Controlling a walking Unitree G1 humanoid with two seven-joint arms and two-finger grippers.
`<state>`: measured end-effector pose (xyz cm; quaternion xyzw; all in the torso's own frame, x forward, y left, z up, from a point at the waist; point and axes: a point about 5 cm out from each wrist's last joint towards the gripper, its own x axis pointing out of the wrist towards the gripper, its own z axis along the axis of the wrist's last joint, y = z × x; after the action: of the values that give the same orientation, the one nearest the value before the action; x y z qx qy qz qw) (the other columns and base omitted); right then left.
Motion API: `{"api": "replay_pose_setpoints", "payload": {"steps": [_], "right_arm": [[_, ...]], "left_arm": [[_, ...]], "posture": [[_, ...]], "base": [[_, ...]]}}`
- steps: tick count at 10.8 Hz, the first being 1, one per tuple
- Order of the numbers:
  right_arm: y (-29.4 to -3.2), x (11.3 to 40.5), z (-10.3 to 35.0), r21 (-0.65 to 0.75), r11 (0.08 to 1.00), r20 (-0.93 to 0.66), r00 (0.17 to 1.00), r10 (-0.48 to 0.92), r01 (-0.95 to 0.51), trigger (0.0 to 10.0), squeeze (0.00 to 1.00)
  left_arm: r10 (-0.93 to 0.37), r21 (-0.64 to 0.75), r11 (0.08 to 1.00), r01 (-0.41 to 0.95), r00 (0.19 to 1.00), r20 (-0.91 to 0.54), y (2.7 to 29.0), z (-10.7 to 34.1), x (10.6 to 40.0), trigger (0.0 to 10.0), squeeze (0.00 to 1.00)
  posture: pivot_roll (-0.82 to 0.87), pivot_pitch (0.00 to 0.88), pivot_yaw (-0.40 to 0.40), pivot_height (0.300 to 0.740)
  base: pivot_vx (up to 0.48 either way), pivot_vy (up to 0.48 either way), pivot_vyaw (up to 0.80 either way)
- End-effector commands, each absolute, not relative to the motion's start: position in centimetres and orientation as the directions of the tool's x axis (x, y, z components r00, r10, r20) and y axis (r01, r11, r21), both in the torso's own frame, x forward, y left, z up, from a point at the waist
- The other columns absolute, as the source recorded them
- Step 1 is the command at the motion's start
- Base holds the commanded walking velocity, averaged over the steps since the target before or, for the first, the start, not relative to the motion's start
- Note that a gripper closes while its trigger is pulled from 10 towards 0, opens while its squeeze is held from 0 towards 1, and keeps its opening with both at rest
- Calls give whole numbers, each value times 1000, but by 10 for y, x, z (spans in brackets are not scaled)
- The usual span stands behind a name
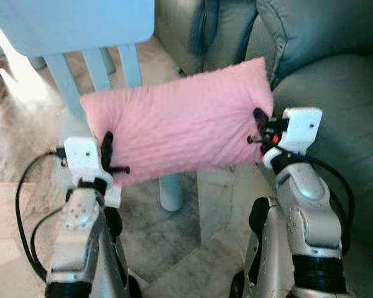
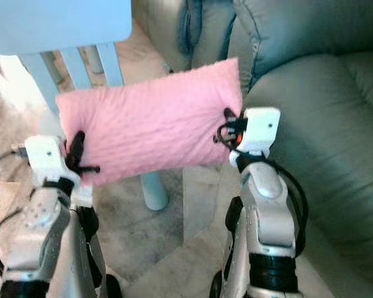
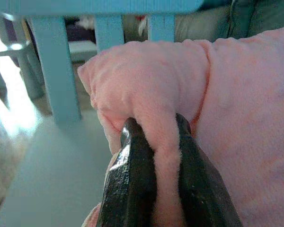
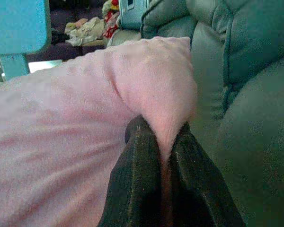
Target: Move the pillow to the sofa
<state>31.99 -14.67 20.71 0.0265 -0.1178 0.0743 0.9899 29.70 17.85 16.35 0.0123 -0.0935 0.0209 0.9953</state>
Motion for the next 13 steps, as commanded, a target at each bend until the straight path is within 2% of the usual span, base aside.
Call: {"api": "replay_pose_setpoints", "payload": {"steps": [1, 6, 13], "right_arm": [[-153, 318, 223, 33, 993, 297, 949, 103, -118, 0, 0], [-154, 319, 225, 68, 989, 300, 948, 103, -129, 0, 0], [-157, 321, 228, 73, 988, 302, 947, 107, -135, 0, 0]], "left_arm": [[74, 37, 996, -83, 974, 212, 187, 170, 296, 0, 0], [55, 32, 998, -62, 979, 195, 184, 167, 297, 0, 0], [27, 24, 999, -32, 983, 181, 176, 163, 300, 0, 0]], "posture": [[-47, 52, 16, 319], [-54, 37, 23, 324], [-72, 24, 18, 424]], "base": [[0, 0, 0], [0, 0, 0], [0, 0, 0]]}}
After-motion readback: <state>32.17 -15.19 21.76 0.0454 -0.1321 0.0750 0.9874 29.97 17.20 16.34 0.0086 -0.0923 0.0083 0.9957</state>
